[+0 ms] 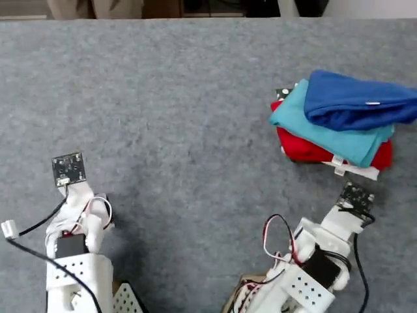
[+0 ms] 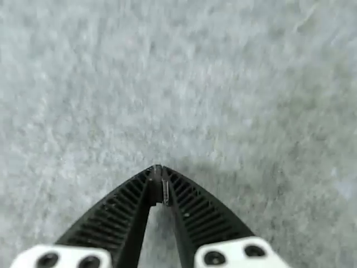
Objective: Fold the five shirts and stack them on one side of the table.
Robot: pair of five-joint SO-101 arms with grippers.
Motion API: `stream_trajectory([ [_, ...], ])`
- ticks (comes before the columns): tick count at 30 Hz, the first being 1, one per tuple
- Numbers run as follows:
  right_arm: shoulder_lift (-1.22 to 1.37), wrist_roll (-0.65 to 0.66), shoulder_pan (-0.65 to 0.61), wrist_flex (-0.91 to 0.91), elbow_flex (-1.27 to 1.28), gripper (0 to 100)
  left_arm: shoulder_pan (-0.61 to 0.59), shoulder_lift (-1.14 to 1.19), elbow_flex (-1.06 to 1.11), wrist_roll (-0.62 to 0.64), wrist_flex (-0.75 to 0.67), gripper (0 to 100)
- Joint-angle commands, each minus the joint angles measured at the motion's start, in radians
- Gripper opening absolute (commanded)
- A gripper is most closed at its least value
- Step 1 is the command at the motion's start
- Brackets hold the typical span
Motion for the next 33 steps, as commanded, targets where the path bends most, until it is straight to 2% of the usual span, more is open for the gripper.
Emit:
stream_trajectory([
  [1,-0.107,0.009,0.016,-0.011,0.002,0.5,0.009,-0.065,0.014,0.000,-0.006,2],
  [33,-0.107,0.009,0.016,-0.011,0.002,0.5,0.009,-0.082,0.014,0.000,-0.006,2],
])
